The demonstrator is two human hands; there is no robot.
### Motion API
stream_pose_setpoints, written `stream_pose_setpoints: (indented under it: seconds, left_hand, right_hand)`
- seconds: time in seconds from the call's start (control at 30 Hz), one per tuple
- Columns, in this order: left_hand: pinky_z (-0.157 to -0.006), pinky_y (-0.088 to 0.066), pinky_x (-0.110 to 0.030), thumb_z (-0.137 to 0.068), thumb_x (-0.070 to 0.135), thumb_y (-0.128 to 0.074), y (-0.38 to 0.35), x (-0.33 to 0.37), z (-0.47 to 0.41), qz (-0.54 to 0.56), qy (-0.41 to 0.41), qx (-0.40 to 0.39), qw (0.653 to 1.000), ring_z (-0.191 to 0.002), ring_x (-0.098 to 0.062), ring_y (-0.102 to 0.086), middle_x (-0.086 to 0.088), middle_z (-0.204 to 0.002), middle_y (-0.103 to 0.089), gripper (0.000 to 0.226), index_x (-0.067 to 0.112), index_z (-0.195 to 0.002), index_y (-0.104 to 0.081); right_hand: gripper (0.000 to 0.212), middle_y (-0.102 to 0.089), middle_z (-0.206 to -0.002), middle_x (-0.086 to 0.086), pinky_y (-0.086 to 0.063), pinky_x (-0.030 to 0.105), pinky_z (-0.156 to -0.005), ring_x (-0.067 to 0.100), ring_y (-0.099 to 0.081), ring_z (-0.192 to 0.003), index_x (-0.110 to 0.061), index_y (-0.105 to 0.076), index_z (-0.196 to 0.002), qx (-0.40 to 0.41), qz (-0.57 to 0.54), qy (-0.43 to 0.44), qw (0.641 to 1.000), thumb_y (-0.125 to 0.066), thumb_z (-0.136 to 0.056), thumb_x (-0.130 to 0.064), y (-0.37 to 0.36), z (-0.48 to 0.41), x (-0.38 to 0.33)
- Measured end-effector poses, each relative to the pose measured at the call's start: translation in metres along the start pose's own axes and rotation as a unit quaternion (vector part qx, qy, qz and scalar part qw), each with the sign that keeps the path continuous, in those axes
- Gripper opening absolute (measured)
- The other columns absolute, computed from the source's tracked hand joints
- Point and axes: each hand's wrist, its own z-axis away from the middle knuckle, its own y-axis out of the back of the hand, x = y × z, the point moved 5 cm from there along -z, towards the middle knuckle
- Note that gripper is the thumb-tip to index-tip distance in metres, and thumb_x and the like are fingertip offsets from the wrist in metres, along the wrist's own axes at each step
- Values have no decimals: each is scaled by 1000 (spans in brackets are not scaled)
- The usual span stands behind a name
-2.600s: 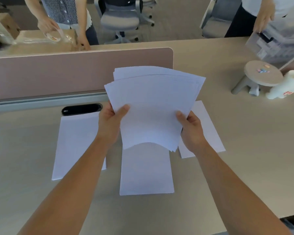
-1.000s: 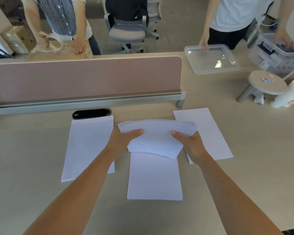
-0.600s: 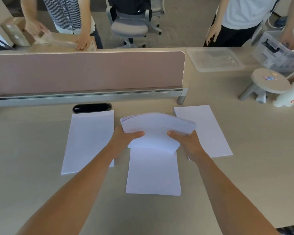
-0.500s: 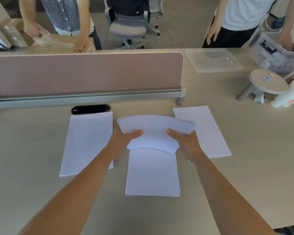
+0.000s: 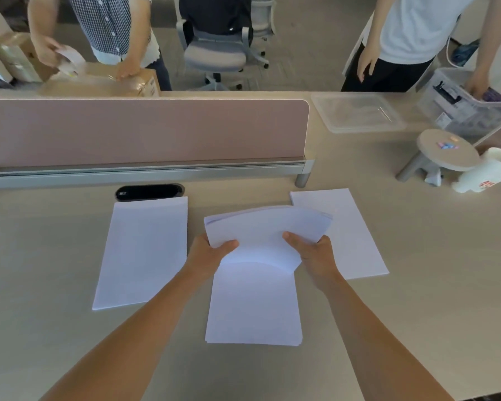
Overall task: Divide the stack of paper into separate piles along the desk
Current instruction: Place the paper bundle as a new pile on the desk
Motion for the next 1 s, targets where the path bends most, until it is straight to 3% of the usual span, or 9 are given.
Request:
stream_pose_setpoints:
  seconds: [0.17,0.3,0.37,0.47,0.6,0.73,0.83,0.93,1.0]
  left_hand:
    - [-90,-53,-47,-81,27,-78,-4,2,-1,-34,-12,-4,999,-84,-19,-65,1,-89,-69,22,38,-82,-60]
    - [-62,-49,-24,-89,35,-69,-14,31,-7,-145,-64,-69,985,-64,-10,-62,-8,-83,-71,12,25,-95,-69]
    - [-55,-47,-13,-88,29,-71,-23,52,-9,-134,-80,-99,983,-63,-2,-62,0,-83,-72,12,21,-96,-71]
    - [-58,-47,-6,-86,22,-73,-49,83,-7,-96,-121,-141,978,-69,10,-66,23,-76,-73,16,35,-88,-66]
    - [-66,-47,-6,-97,26,-58,-99,105,-8,-75,-180,-135,971,-73,16,-63,35,-77,-68,14,39,-91,-61]
    - [-65,-46,-6,-98,33,-52,-170,118,-8,-84,-222,-95,967,-70,14,-61,19,-75,-68,13,40,-91,-61]
    - [-58,-45,-16,-99,33,-52,-232,125,-15,-86,-199,-64,974,-57,3,-56,11,-68,-64,22,30,-81,-62]
    - [-54,-41,-12,-101,29,-50,-290,125,-21,-68,-151,-45,985,-51,10,-52,25,-54,-60,20,24,-87,-63]
    - [-52,-37,-17,-100,33,-50,-324,123,-25,-59,-115,-29,991,-46,9,-48,24,-49,-56,22,24,-87,-65]
  right_hand:
    - [13,-78,-90,1,-61,31,-70,19,-75,-85,-11,-74,-94,25,10,-7,1000,-77,-83,-6,1,3,-2]
    - [6,-78,-77,-5,-58,26,-60,12,-74,-70,-10,-73,-84,53,10,11,998,-76,-83,-5,10,6,-28]
    - [7,-77,-75,-6,-56,24,-58,11,-73,-67,-13,-73,-80,67,13,31,997,-78,-82,-8,21,9,-48]
    - [9,-77,-78,-7,-56,22,-59,9,-73,-70,-16,-74,-80,80,13,68,994,-78,-81,-8,46,10,-81]
    - [15,-79,-94,1,-59,37,-78,21,-74,-87,-14,-77,-85,91,-3,89,992,-84,-71,-17,96,4,-112]
    - [40,-75,-111,13,-57,48,-89,34,-72,-102,-9,-76,-100,69,-43,58,995,-85,-64,-25,158,-15,-123]
    - [39,-77,-107,11,-57,48,-90,32,-73,-100,-7,-76,-99,54,-28,19,998,-83,-67,-26,215,-41,-132]
    - [45,-77,-107,6,-57,45,-88,26,-74,-98,-10,-76,-103,25,4,-2,1000,-82,-67,-36,271,-70,-144]
    - [31,-77,-108,3,-57,40,-86,22,-73,-98,-15,-75,-104,15,25,-10,1000,-75,-81,-35,310,-88,-147]
